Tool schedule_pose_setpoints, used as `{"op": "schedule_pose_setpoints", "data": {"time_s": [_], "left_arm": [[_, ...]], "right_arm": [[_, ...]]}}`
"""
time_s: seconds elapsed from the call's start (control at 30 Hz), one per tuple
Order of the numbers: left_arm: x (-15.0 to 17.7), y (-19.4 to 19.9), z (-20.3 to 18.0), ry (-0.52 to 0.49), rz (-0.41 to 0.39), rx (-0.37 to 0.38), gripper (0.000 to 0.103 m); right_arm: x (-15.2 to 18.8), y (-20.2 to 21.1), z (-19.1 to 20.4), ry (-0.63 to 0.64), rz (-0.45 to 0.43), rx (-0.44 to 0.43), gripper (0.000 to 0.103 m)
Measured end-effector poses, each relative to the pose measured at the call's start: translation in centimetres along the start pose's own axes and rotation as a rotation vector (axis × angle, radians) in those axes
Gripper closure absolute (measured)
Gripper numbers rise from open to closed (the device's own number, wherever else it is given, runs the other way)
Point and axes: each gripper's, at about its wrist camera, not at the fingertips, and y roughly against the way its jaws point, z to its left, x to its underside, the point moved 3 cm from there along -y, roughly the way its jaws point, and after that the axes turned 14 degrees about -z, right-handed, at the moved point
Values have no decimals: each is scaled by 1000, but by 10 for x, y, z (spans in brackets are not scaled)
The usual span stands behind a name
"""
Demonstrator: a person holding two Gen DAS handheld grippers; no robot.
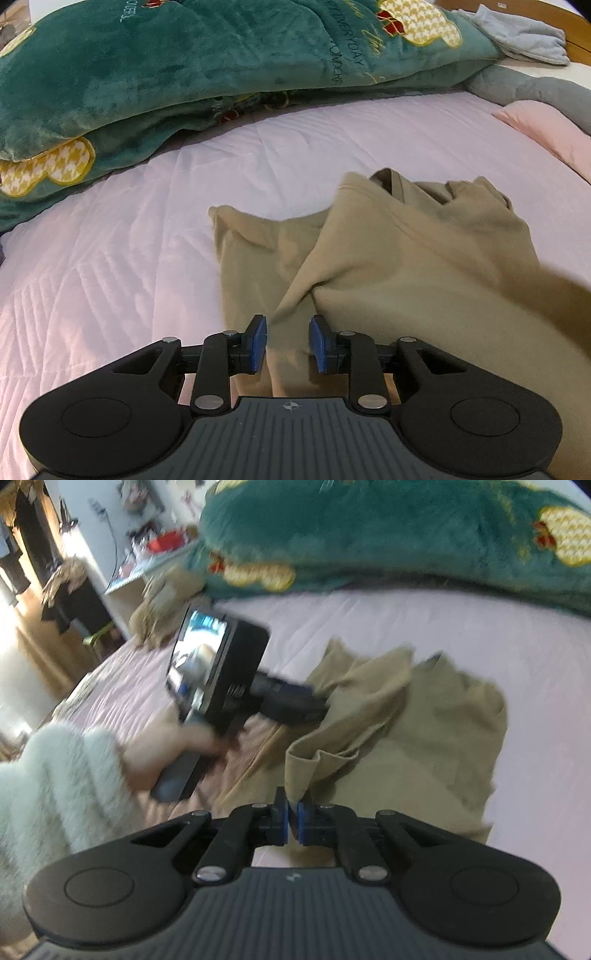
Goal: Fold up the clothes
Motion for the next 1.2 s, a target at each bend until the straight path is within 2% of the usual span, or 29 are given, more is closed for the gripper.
{"op": "schedule_pose_setpoints", "data": {"time_s": [0.13,0.33,0.37,0.43,0.47,0.53,0.6,0.67,0.73,0.83,1.0,1.2], "left_arm": [[6,14,-3,-21,7,2,72],[18,38,-7,-50,24,23,72],[20,42,-7,-50,25,25,71],[20,49,-8,-39,23,22,71],[18,53,-8,-33,20,21,70],[7,57,-14,-38,3,21,68],[-4,61,-20,-44,-14,21,60],[-17,60,-27,-53,-24,19,48],[-32,53,-36,-64,-28,16,45],[-51,24,-50,-80,0,10,44],[-63,-27,-56,-40,50,-17,44],[-51,-74,-71,-114,111,-36,44]], "right_arm": [[17,10,21,-41,101,-63,97],[53,38,65,-69,351,-243,100],[58,43,73,-54,381,-251,100],[62,50,79,-10,394,-211,100],[63,52,80,13,394,-183,100],[52,50,67,30,332,-76,96],[38,45,46,32,251,64,94],[27,39,27,42,188,157,89],[17,33,7,14,137,203,74],[10,19,-20,-62,111,233,62],[15,-2,-48,-130,111,236,61],[25,-23,-62,-129,115,212,61]]}}
